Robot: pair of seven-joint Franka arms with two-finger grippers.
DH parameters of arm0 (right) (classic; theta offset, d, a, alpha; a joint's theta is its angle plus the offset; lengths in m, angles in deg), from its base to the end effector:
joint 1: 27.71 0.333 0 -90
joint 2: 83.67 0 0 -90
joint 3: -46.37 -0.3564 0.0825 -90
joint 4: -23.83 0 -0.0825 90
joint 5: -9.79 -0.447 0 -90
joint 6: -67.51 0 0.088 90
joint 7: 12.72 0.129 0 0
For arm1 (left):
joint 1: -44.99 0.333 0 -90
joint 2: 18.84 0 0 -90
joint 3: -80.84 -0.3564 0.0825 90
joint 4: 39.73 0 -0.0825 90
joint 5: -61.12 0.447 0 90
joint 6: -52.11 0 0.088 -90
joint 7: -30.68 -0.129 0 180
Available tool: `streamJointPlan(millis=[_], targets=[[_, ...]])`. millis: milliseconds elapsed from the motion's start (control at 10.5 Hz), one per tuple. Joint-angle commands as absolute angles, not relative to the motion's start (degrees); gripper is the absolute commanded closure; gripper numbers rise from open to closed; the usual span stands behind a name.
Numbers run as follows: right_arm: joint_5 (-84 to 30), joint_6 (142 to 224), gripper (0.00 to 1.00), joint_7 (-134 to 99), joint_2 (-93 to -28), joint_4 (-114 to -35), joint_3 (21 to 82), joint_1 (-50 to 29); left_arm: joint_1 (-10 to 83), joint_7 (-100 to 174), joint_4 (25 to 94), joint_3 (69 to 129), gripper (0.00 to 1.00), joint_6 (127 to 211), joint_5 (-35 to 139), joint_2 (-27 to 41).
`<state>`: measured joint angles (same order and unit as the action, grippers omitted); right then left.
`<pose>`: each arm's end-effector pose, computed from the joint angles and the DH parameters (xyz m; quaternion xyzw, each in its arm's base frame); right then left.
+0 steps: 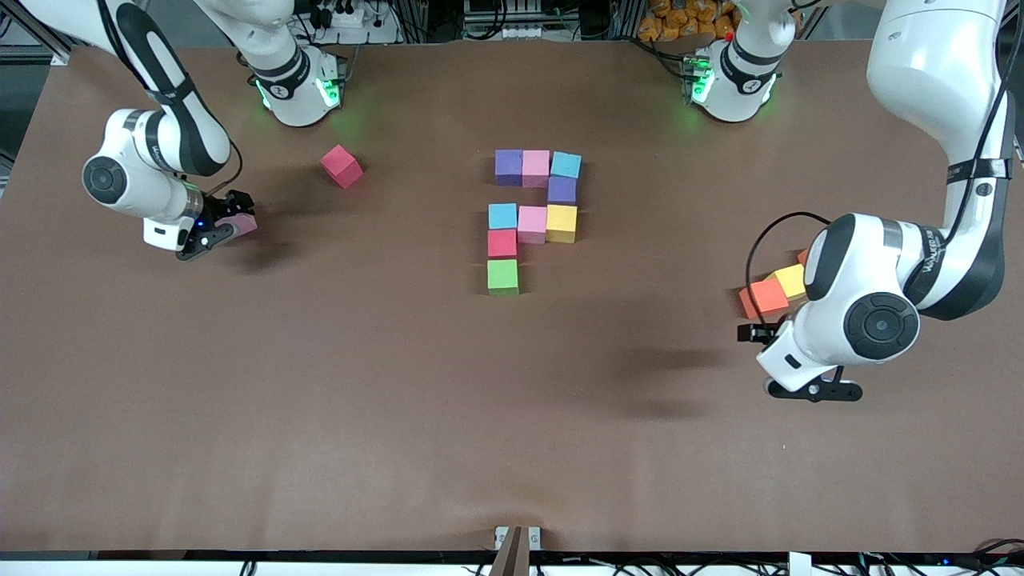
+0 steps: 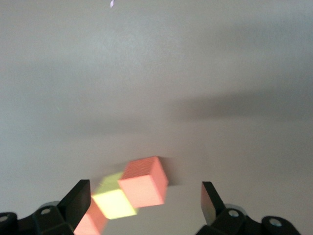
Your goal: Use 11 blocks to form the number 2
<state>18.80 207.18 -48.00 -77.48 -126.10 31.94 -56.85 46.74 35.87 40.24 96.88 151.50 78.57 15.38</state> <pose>0.4120 -0.1065 0.1560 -0.9595 -0.2429 0.1390 0.0334 0.7558 -0.1194 0.3395 -0.9852 0.1070 0.1034 0.0847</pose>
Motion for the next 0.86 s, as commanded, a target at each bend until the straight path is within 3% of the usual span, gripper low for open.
streamJointPlan(millis=[0,96,191,287,478,765], targets=[[19.3,208.0,0.00,-48.2,-78.0,-127.7,31.4,-59.0,49.2,22.6,42.4,97.7,0.00,151.6,80.1,13.3],[19.3,208.0,0.00,-48.2,-78.0,-127.7,31.4,-59.1,49.6,17.3,43.8,97.7,0.00,153.4,80.0,12.4],[19.3,208.0,0.40,-48.2,-78.0,-127.7,31.4,-59.4,51.5,15.5,47.2,97.8,0.00,155.6,79.6,10.3],[19.3,208.0,0.99,-48.2,-77.7,-127.7,31.4,-60.0,54.1,14.7,52.5,100.2,0.00,159.2,79.1,6.9],[19.3,207.8,1.00,-48.3,-77.4,-127.6,31.4,-60.5,63.1,14.8,61.9,109.3,0.00,167.6,78.8,2.1],[19.4,204.4,1.00,-48.8,-80.1,-126.4,30.6,-58.7,64.8,14.8,65.0,110.9,0.00,167.8,78.8,3.0]])
